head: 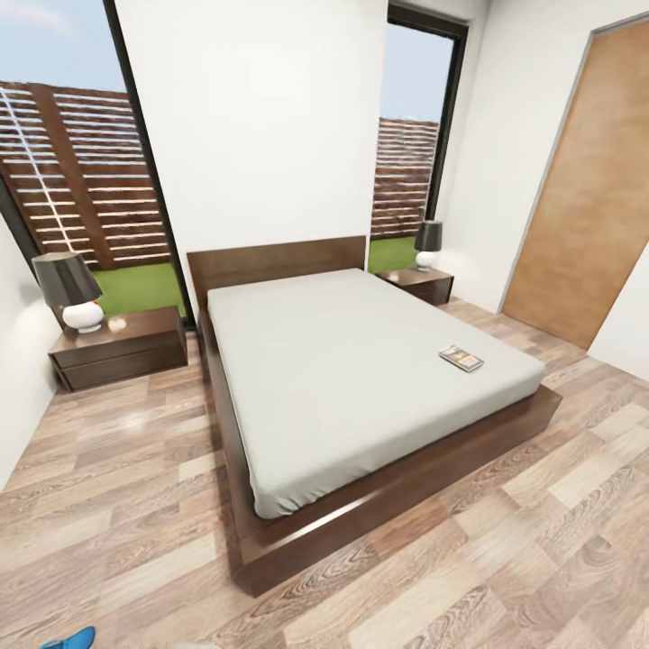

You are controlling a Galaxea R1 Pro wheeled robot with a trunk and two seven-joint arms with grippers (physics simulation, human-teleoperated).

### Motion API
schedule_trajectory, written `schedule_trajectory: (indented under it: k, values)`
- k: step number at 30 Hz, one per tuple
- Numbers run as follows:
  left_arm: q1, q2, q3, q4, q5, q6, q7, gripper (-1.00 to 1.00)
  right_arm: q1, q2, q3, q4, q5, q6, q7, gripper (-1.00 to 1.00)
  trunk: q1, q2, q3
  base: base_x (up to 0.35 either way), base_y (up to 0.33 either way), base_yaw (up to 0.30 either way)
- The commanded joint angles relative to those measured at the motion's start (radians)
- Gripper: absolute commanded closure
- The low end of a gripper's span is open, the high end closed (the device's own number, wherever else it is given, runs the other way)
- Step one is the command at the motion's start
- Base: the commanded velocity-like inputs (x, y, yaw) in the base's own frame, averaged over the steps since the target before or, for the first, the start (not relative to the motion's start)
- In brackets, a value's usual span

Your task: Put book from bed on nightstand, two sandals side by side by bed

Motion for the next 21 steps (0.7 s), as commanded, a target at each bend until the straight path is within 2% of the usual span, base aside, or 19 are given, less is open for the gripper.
schedule_trajectory:
  k: [1,3,4,7,8,11,13,21]
  values:
    - [-0.024,0.001,0.001,-0.026,-0.001,0.044,0.003,-1.0,-0.01,0.001,0.0,-0.034,0.0,0.041,-0.003,-1.0,0.0,-0.001,-0.003,0.0,0.0,0.0]
    - [-0.07,0.005,0.001,-0.07,-0.003,0.117,0.005,-1.0,-0.034,0.001,0.001,-0.088,0.001,0.108,-0.005,-1.0,0.0,-0.001,-0.006,0.0,0.0,0.0]
    - [-0.13,0.014,0.001,-0.133,-0.005,0.221,0.007,-1.0,-0.082,0.001,0.001,-0.147,0.001,0.195,-0.007,-1.0,0.0,-0.001,-0.007,0.0,0.0,0.0]
    - [-0.173,0.025,0.001,-0.204,-0.008,0.313,0.008,-1.0,-0.138,0.002,0.001,-0.179,0.001,0.269,-0.008,-1.0,0.0,-0.001,-0.012,0.0,0.0,0.0]
    - [-0.199,0.037,0.001,-0.289,-0.01,0.381,0.009,-1.0,-0.191,0.001,0.001,-0.202,0.0,0.333,-0.009,-1.0,0.0,-0.001,-0.014,0.0,0.0,0.0]
    - [-0.218,0.051,0.002,-0.378,-0.009,0.421,0.009,-1.0,-0.23,0.001,0.0,-0.224,-0.002,0.387,-0.009,-1.0,0.0,-0.001,-0.018,-0.033,0.012,0.0]
    - [-0.236,0.064,0.002,-0.472,-0.007,0.448,0.01,-1.0,-0.255,0.001,0.0,-0.272,-0.001,0.431,-0.011,-1.0,0.0,-0.001,-0.022,-0.172,0.08,0.0]
    - [-0.255,0.066,0.004,-0.534,-0.003,0.462,0.011,-1.0,-0.27,0.0,-0.003,-0.364,0.0,0.461,-0.027,-1.0,0.0,-0.001,-0.034,-0.257,0.11,0.0]
